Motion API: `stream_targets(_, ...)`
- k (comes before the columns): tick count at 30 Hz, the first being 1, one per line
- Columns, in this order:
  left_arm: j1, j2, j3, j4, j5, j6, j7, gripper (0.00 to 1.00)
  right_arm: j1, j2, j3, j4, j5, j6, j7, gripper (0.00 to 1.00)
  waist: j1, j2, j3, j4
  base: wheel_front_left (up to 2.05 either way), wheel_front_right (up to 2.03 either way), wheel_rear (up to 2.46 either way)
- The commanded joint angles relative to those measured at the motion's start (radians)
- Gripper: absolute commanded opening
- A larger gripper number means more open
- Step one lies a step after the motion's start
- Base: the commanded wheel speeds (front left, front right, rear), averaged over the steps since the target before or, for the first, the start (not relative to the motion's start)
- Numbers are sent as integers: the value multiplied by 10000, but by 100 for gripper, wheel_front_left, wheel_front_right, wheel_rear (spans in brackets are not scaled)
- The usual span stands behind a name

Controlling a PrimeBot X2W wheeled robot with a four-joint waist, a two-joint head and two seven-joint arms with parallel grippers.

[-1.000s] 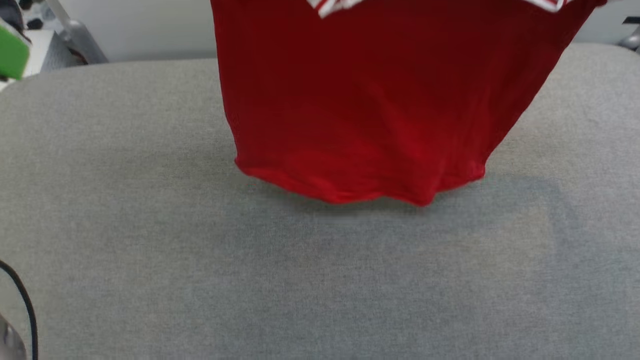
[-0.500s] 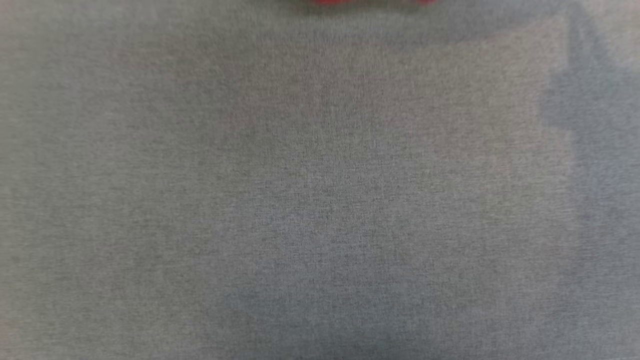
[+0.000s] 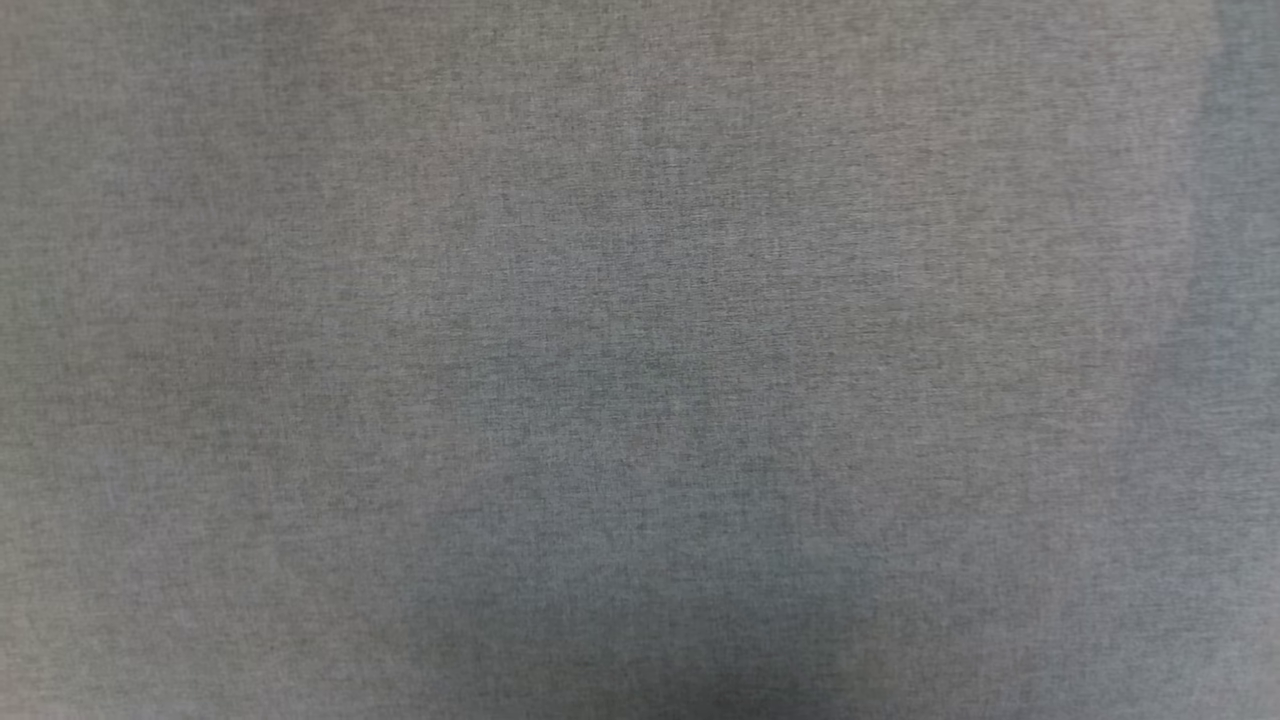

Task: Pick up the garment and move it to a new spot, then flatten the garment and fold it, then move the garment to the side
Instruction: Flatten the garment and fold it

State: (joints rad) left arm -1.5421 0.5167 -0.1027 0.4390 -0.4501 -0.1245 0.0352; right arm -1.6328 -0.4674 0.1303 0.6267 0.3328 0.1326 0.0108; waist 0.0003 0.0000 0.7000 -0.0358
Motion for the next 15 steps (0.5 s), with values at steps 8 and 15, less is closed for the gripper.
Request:
stream_targets(8, 1668, -318, -321, 527, -600, -48, -961, 0, 1439, 7, 625, 543, 589, -19, -562, 0, -3, 0, -362, 248, 0, 0, 0)
stream_targets(15, 4307, -747, -260, 680, -1306, -47, -1558, 0, 3418, 56, 937, 973, 1389, -19, -928, 0, -3, 0, -1415, 174, 0, 0, 0)
